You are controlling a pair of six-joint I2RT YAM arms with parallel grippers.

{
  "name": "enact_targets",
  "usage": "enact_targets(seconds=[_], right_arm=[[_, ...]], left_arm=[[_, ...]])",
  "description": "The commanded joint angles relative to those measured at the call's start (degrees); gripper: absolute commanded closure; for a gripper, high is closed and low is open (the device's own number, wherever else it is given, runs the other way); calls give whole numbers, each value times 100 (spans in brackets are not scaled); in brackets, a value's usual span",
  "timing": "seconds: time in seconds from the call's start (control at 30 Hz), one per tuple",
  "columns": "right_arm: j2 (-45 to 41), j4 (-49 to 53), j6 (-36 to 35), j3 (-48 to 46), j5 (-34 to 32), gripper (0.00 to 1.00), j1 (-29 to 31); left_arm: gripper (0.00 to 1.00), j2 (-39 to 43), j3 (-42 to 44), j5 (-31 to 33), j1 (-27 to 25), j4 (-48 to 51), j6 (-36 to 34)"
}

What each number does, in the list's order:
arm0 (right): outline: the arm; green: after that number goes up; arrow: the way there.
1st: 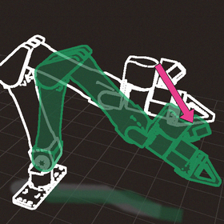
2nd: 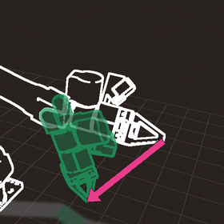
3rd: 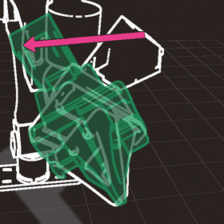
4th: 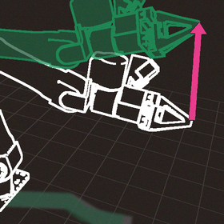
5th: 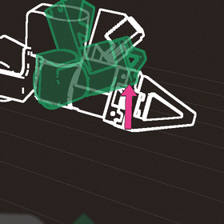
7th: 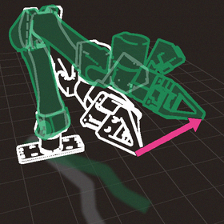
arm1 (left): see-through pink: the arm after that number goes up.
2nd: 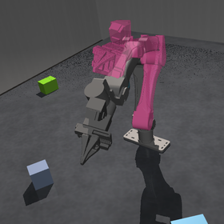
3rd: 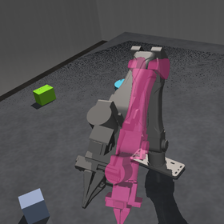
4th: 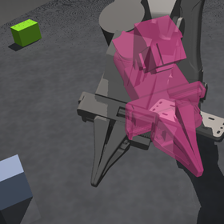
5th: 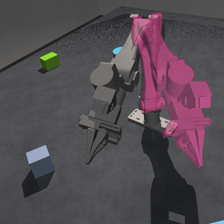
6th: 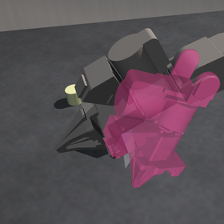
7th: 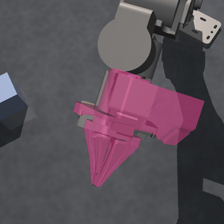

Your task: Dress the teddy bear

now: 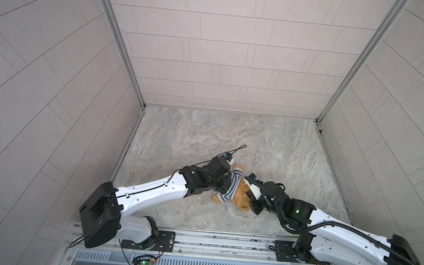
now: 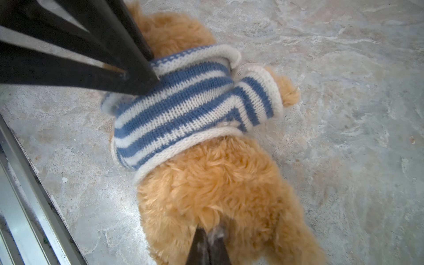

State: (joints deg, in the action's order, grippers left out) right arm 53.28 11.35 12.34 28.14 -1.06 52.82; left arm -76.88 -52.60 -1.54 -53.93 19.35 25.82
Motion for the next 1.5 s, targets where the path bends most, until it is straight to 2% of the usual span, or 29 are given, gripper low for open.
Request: enact_targets(seconds=[0.0, 0.07, 0.2, 0.3, 0.47, 0.77, 0.93, 1.07, 1.17, 1.33, 1.47], right_arm=[[-45, -94, -94, 60, -169, 100, 53], [-74, -82, -93, 52, -214, 100, 62], [-190, -17, -92, 22, -309, 100, 62], [-263, 80, -68, -9, -483, 100, 62], [-517, 191, 114, -222, -981, 100, 21], [-715, 288, 168, -345, -927, 100, -43], [-731, 354, 139, -319, -965, 100, -43], [-714, 312, 129, -299, -882, 100, -43], [-657, 213, 126, -265, -793, 100, -43], [-535, 97, 61, -165, -684, 100, -35], [-518, -87, -10, -147, -449, 100, -17]], left_arm=[[76, -144, -163, 180, -30, 103, -112], [79, -187, -163, 207, -32, 90, -113], [94, -71, -107, 129, -30, 1, -72], [100, 153, -6, -64, 7, -134, 15], [100, 840, 545, -781, 491, -634, 319], [100, 1630, 1475, -1495, 1458, -1106, 749], [100, 1790, 1805, -1608, 1913, -1320, 875], [100, 1655, 1779, -1765, 1840, -1480, 698], [100, 1459, 1580, -1595, 1511, -1318, 451], [100, 1212, 1552, -1376, 1489, -1249, 360], [93, 1245, 1538, -1468, 1465, -1329, 324]])
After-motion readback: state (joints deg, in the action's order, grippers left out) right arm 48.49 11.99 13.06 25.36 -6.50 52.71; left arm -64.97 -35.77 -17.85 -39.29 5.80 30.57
